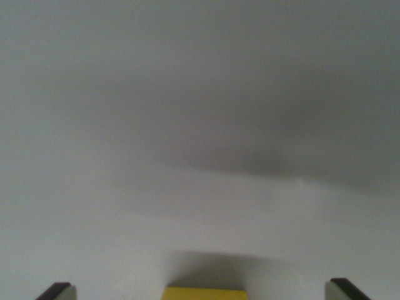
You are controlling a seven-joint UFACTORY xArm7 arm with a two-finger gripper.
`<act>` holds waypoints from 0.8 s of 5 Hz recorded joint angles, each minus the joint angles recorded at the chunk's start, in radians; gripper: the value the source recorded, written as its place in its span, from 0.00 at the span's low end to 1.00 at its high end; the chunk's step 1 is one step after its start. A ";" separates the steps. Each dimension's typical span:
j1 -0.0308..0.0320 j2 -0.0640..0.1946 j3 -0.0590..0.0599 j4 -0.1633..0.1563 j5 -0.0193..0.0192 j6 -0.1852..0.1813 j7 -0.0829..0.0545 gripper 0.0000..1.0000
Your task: Pick yellow cube
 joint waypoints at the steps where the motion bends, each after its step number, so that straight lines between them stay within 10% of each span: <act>1: 0.0029 0.006 0.002 -0.035 0.0018 -0.036 -0.004 0.00; 4: 0.0055 0.012 0.003 -0.066 0.0035 -0.069 -0.007 0.00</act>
